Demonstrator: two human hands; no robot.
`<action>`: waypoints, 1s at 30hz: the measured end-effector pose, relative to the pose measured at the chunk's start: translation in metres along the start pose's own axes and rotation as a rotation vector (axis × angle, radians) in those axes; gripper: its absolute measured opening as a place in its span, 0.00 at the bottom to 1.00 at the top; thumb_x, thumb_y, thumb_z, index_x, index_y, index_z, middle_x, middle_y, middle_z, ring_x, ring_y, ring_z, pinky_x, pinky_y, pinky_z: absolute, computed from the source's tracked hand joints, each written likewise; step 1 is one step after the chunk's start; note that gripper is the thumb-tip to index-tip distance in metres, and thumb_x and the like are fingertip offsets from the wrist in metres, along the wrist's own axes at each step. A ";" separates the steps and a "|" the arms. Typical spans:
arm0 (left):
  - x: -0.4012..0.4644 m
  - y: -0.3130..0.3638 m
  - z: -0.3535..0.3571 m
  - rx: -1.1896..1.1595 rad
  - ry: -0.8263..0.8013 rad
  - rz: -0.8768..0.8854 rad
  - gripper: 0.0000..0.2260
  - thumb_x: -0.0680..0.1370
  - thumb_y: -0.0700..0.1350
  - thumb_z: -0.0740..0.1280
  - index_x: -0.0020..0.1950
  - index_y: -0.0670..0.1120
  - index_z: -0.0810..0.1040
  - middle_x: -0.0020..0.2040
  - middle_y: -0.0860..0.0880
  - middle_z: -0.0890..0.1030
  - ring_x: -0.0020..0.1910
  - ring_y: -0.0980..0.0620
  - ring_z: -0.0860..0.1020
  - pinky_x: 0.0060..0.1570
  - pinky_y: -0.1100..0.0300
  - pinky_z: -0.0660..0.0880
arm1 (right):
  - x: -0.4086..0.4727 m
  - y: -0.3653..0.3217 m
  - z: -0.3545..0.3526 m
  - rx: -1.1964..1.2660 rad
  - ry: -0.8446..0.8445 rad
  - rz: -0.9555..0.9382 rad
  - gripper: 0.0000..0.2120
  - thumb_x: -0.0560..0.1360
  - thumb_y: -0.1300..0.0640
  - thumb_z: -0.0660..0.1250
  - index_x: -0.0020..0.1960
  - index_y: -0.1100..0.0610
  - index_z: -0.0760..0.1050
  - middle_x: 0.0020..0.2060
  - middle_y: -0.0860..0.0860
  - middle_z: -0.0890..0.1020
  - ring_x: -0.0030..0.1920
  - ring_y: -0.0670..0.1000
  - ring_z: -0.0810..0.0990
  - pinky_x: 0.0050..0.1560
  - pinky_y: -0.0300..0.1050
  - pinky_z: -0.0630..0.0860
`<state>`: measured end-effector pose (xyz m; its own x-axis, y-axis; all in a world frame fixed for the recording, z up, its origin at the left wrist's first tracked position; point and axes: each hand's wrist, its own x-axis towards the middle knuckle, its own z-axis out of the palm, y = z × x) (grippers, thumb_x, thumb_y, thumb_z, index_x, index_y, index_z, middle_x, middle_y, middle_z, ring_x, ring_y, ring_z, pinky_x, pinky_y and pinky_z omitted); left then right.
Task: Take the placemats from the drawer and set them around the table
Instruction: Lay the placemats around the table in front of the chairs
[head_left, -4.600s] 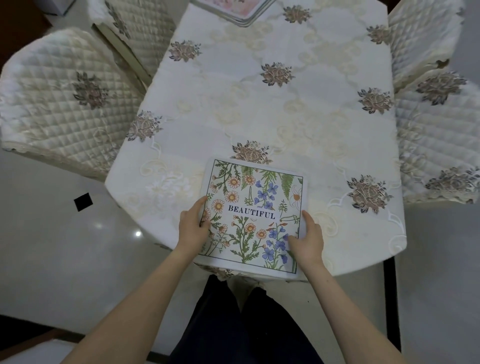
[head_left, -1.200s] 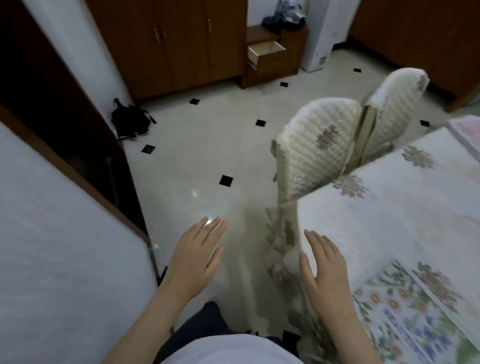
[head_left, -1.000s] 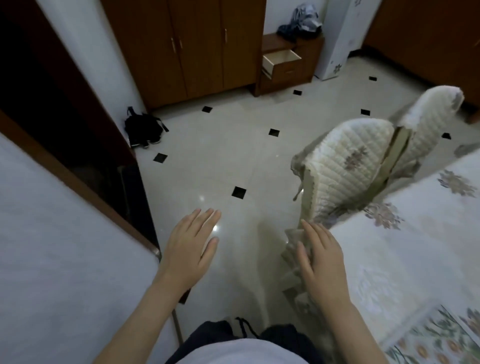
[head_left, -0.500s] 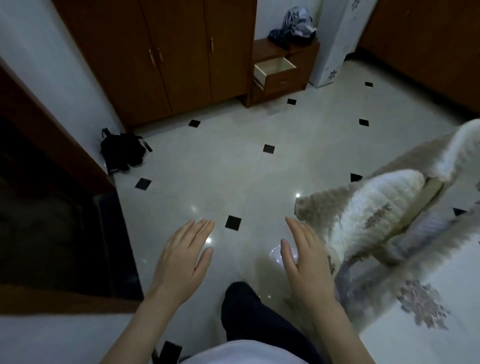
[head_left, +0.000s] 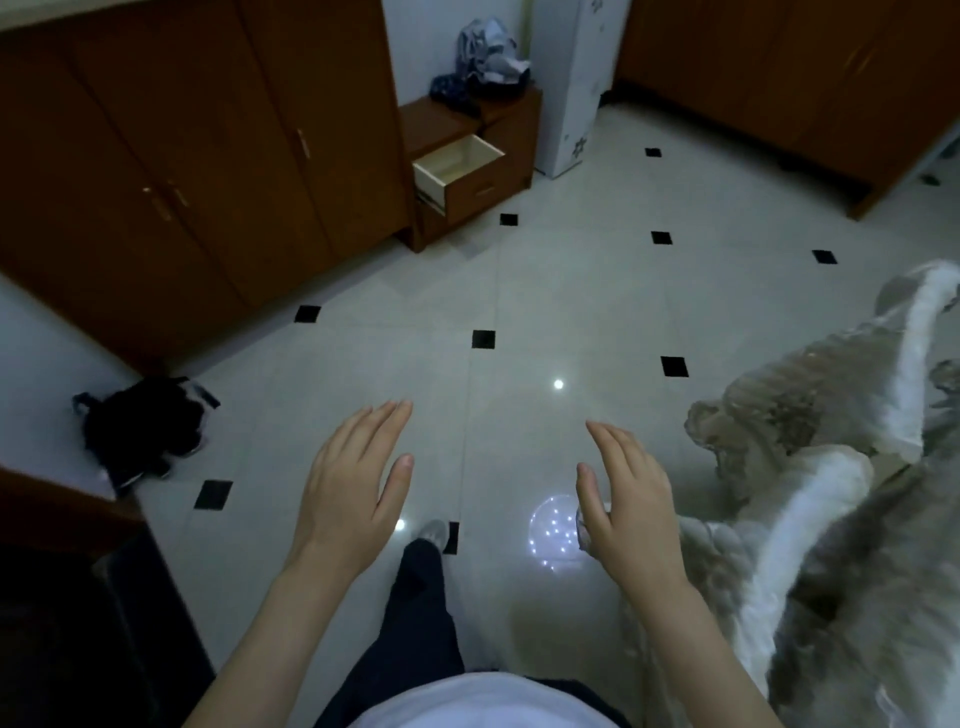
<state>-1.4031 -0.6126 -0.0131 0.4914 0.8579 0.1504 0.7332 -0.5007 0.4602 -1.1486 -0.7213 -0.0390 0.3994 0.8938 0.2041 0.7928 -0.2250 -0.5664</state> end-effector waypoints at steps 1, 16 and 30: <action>0.024 -0.009 0.004 -0.006 -0.012 0.022 0.23 0.81 0.52 0.51 0.74 0.46 0.66 0.70 0.49 0.71 0.69 0.48 0.68 0.69 0.48 0.65 | 0.017 0.003 0.008 -0.008 0.021 0.031 0.24 0.79 0.47 0.53 0.70 0.57 0.70 0.66 0.52 0.76 0.67 0.55 0.73 0.65 0.57 0.70; 0.403 0.015 0.056 -0.061 -0.280 0.668 0.22 0.80 0.51 0.53 0.71 0.43 0.70 0.68 0.46 0.74 0.67 0.45 0.71 0.68 0.49 0.66 | 0.212 0.020 0.013 -0.169 0.407 0.534 0.23 0.80 0.49 0.53 0.70 0.58 0.71 0.65 0.51 0.76 0.67 0.51 0.71 0.68 0.40 0.59; 0.600 0.235 0.207 -0.162 -0.455 1.047 0.22 0.81 0.51 0.53 0.72 0.46 0.69 0.69 0.50 0.73 0.69 0.48 0.69 0.69 0.55 0.62 | 0.336 0.188 -0.078 -0.198 0.706 0.808 0.24 0.79 0.49 0.54 0.70 0.59 0.70 0.64 0.53 0.76 0.66 0.53 0.73 0.67 0.55 0.70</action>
<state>-0.8383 -0.2395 0.0041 0.9716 -0.1071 0.2109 -0.1870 -0.8938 0.4077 -0.8295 -0.4933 -0.0145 0.9597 0.0438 0.2775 0.2121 -0.7607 -0.6135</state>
